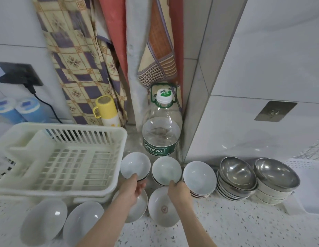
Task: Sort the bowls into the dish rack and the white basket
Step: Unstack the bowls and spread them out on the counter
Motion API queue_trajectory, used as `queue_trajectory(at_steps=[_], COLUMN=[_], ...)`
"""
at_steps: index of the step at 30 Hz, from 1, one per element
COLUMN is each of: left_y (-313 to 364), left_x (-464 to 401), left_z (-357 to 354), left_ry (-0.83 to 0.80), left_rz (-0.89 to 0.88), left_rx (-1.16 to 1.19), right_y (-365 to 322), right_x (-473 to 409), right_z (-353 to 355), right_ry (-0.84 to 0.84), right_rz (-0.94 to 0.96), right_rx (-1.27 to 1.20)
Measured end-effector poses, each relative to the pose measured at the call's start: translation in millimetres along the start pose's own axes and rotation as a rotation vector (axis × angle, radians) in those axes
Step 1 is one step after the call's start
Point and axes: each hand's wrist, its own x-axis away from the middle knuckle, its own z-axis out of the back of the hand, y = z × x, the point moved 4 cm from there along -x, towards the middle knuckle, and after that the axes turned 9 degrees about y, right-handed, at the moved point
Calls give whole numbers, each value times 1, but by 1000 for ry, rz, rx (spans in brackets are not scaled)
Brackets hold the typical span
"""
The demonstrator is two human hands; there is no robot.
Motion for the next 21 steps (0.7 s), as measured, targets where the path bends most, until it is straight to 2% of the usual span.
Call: queue_trajectory(at_steps=[5, 12, 21], left_y=[4, 10, 19], left_x=[-2, 8, 23], left_z=[-1, -1, 3], left_ry=[83, 146, 99], left_rz=[-57, -110, -106], left_rx=[41, -24, -21], right_y=[-4, -3, -4], right_x=[-10, -7, -2], right_z=[-7, -15, -17], right_ry=[-7, 98, 160], right_rz=[-74, -72, -189], right_rx=[-138, -99, -302])
